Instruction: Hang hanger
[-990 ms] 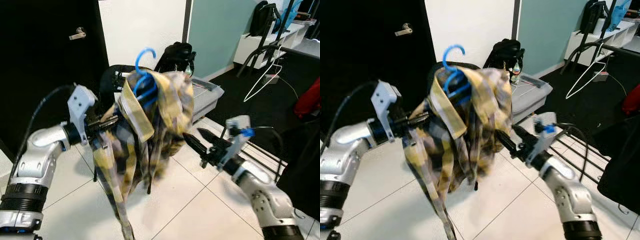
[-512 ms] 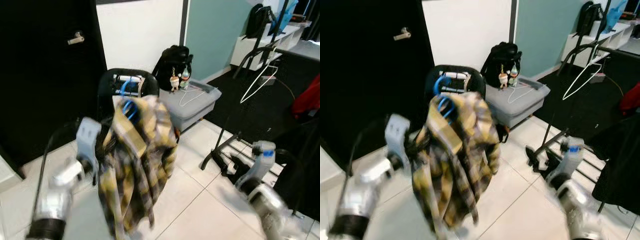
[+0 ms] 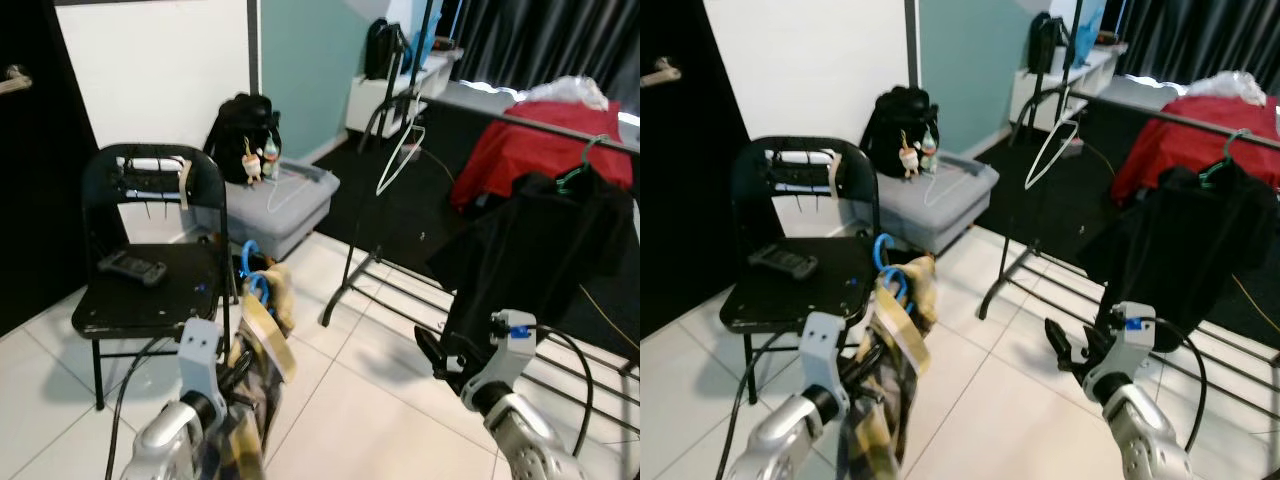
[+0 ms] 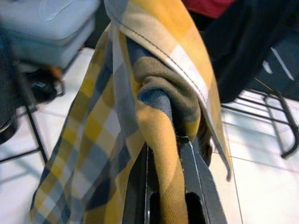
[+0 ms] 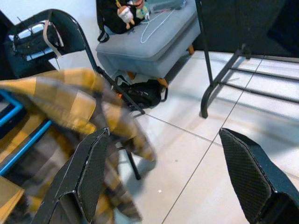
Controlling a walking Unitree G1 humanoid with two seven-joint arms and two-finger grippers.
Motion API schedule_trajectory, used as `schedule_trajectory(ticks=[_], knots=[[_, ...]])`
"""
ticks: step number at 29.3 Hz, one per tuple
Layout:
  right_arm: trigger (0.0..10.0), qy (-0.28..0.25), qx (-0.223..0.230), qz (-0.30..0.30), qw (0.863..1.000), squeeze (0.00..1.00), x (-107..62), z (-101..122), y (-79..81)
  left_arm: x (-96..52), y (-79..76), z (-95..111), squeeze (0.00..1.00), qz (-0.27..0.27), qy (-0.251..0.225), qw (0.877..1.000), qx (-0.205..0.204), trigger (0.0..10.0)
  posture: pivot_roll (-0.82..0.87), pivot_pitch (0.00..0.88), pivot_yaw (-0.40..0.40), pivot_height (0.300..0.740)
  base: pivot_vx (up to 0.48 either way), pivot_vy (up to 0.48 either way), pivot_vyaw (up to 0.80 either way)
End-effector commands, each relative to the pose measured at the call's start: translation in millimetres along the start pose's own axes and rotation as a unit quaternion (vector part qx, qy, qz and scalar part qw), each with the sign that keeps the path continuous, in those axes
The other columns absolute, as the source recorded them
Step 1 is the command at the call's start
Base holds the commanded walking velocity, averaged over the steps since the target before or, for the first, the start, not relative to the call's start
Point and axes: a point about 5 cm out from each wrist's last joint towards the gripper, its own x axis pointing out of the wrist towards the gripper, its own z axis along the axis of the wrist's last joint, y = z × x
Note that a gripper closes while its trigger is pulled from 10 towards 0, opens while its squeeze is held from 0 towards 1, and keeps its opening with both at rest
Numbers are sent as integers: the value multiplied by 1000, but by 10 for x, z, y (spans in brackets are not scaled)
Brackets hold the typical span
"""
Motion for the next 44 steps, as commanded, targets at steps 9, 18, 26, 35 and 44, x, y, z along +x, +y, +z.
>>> schedule_trajectory(ticks=[9,18,26,35,44], knots=[[10000,-12,-4,-8,1000,0,-8,15,-56,195,-296,336,0,-38,-95,993,59,10000,-128,0,-50,740,0,0,-800],[10000,-18,-5,-4,1000,0,-7,8,-57,327,-425,711,0,-53,-154,985,63,10000,-137,0,-35,740,0,0,-800],[10000,-37,-11,-5,999,0,-11,37,-47,460,-383,836,0,-28,-157,984,75,10000,-157,0,-16,740,324,0,-200],[10000,-33,-20,-2,999,0,-2,32,-35,496,-533,833,0,-54,-155,984,71,10000,-166,0,-5,740,480,0,-267],[10000,-44,-17,3,999,0,-3,36,-17,533,-547,1010,0,-36,-173,980,92,10000,-166,0,0,740,480,0,-444]])
